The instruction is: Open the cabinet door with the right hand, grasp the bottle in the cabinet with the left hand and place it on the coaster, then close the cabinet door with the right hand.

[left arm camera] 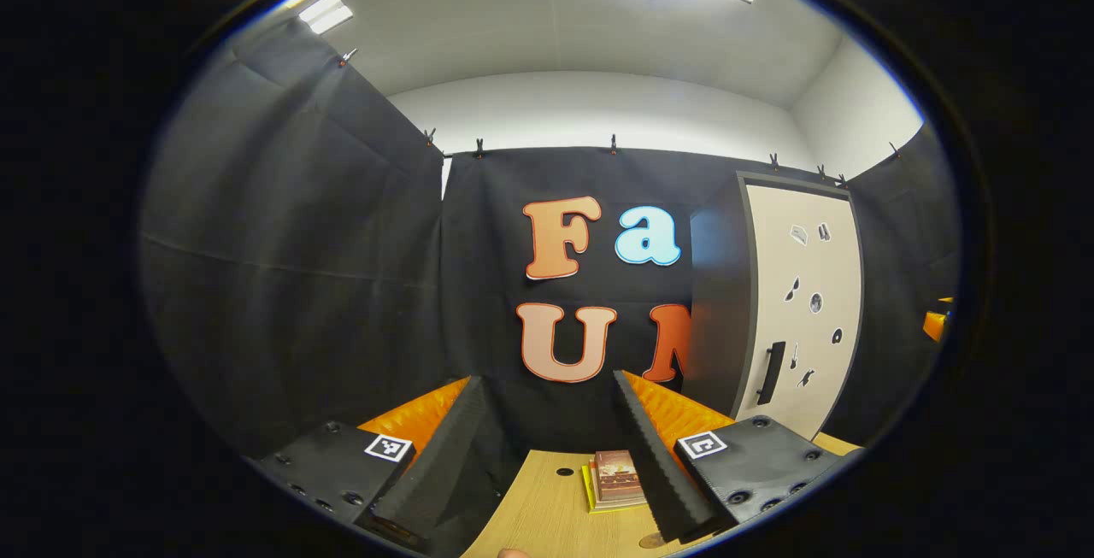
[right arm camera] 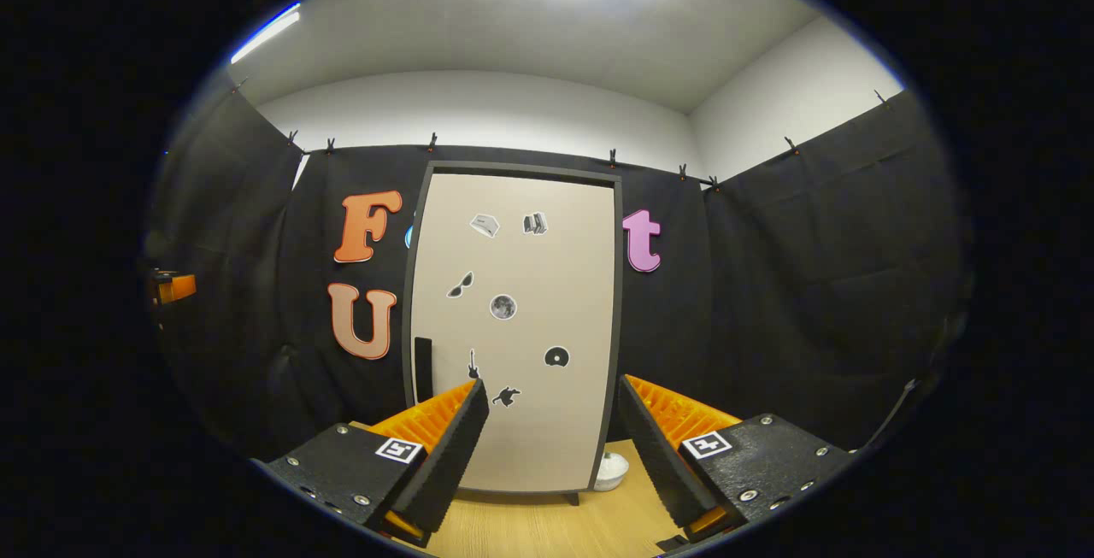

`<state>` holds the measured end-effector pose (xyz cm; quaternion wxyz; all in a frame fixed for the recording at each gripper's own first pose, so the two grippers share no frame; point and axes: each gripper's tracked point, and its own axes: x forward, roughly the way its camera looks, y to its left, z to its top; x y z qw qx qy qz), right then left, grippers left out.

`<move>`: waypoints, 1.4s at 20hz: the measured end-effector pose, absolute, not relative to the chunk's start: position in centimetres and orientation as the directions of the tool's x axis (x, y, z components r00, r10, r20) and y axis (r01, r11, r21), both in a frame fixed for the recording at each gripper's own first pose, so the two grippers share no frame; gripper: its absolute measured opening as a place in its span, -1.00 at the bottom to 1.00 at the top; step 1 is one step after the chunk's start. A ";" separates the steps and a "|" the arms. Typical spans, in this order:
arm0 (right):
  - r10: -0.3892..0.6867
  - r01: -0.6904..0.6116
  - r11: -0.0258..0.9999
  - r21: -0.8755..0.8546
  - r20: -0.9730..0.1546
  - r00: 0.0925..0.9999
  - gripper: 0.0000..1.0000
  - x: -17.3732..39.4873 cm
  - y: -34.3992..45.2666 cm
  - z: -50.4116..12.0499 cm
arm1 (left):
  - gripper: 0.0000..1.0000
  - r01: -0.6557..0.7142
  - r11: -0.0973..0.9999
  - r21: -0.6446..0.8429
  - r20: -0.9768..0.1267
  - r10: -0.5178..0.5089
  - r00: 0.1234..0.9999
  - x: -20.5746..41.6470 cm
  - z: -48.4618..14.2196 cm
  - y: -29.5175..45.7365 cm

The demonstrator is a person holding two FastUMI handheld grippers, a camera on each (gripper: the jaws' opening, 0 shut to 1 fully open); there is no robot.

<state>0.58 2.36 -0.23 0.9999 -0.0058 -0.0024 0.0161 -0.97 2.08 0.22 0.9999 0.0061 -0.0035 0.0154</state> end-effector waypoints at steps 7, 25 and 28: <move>0.070 -0.070 0.998 0.002 -0.018 0.997 0.89 3.4 5.5 -1.6 | 0.94 -0.047 0.999 0.017 -0.001 0.047 0.999 -1.3 -0.1 2.7; 0.188 -0.185 0.982 0.041 -0.112 0.976 0.89 16.3 18.8 -7.4 | 0.94 -0.106 0.993 0.057 -0.034 0.108 0.994 -1.7 -2.2 6.5; 0.183 -0.181 0.983 0.031 -0.118 0.976 0.89 18.6 20.6 -8.3 | 0.94 -0.129 0.989 0.069 -0.032 0.131 0.991 -1.4 -2.3 7.7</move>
